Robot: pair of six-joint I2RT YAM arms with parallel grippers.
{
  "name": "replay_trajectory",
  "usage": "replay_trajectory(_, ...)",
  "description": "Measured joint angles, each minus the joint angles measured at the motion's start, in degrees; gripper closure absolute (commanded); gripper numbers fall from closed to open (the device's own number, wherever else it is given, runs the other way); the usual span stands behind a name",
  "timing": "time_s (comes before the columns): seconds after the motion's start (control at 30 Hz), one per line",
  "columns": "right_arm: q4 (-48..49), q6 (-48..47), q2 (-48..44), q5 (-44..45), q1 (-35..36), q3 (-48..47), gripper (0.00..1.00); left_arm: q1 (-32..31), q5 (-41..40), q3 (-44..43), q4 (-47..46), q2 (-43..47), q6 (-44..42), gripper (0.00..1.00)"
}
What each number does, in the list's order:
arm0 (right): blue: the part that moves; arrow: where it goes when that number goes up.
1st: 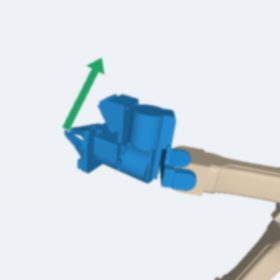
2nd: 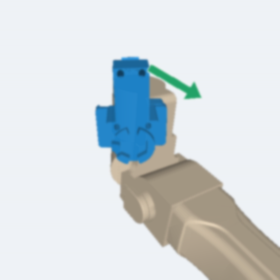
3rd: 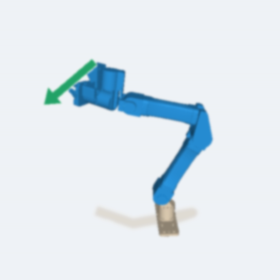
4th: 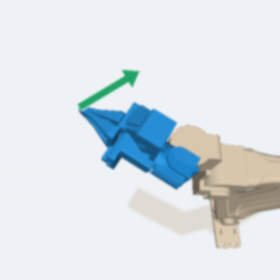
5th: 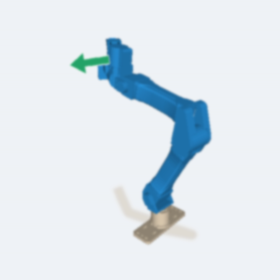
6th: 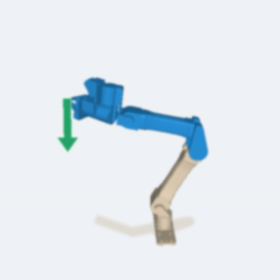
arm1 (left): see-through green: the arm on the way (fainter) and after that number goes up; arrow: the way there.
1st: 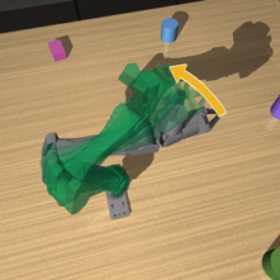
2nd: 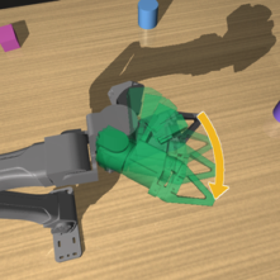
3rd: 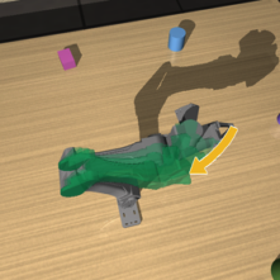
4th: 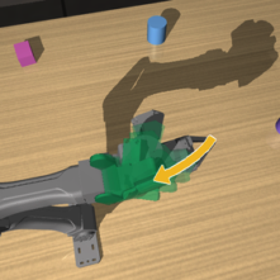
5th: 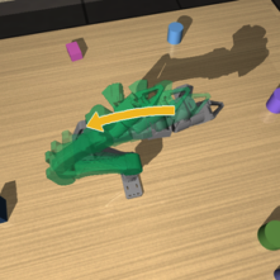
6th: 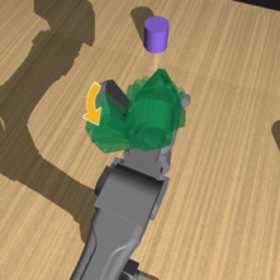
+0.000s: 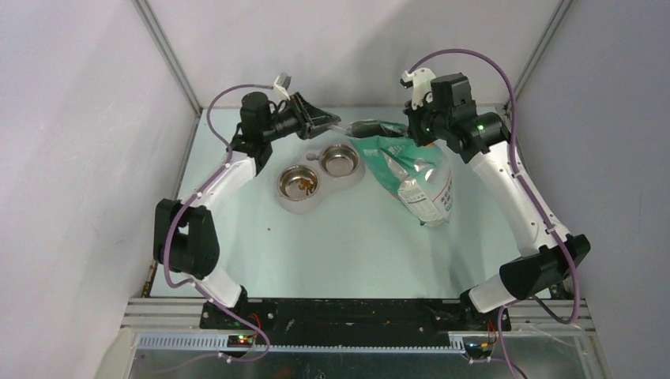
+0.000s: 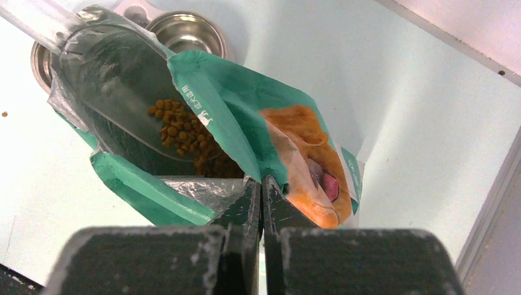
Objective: Serve the pet food
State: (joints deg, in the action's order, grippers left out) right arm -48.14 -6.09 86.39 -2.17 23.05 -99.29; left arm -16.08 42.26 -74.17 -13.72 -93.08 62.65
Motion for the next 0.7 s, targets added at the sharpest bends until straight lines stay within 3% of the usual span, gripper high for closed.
replay_trajectory(0.7,-4.1,-5.0,1.7,3.6,1.0,-4.8,1.0,1.5,4.7,4.6,-26.9,-9.7,29.5,1.0)
